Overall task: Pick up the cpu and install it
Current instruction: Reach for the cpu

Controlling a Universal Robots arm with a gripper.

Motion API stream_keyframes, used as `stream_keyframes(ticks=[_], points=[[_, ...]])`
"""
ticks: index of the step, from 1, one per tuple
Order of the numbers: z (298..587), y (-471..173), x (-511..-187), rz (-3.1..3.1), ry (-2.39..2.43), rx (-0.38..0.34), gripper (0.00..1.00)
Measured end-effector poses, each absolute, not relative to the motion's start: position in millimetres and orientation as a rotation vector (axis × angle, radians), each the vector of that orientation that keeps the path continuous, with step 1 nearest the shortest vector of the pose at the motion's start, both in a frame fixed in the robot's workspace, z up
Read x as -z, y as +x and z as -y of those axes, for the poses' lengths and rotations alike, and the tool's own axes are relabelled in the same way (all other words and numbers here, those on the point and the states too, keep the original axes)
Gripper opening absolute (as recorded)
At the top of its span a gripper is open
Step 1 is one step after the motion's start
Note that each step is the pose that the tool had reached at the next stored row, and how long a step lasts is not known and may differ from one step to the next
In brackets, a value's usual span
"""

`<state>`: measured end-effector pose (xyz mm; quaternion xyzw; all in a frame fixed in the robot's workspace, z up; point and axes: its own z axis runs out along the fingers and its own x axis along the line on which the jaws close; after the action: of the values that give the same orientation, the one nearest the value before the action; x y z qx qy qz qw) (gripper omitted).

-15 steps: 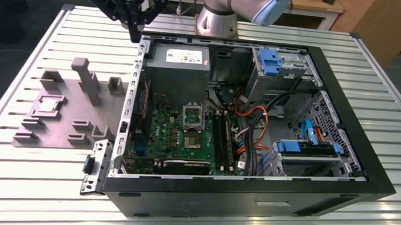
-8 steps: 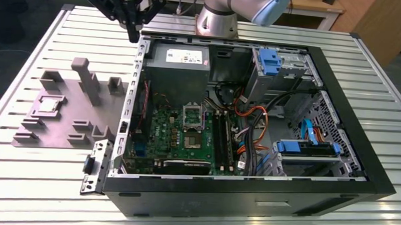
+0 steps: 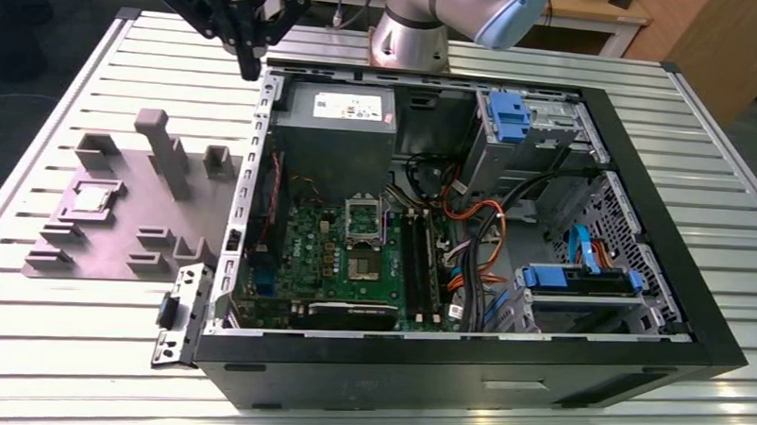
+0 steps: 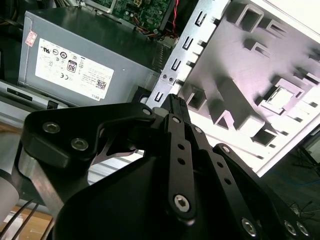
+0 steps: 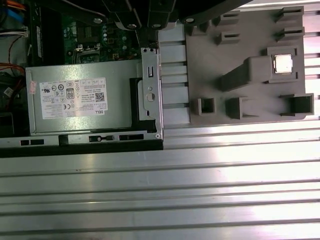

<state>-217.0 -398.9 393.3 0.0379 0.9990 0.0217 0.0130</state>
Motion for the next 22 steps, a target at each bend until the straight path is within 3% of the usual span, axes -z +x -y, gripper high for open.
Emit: stream_keyframes(ticks=[22], points=[[398.9, -223.8, -393.3, -3.113, 0.118, -0.068, 0.11]])
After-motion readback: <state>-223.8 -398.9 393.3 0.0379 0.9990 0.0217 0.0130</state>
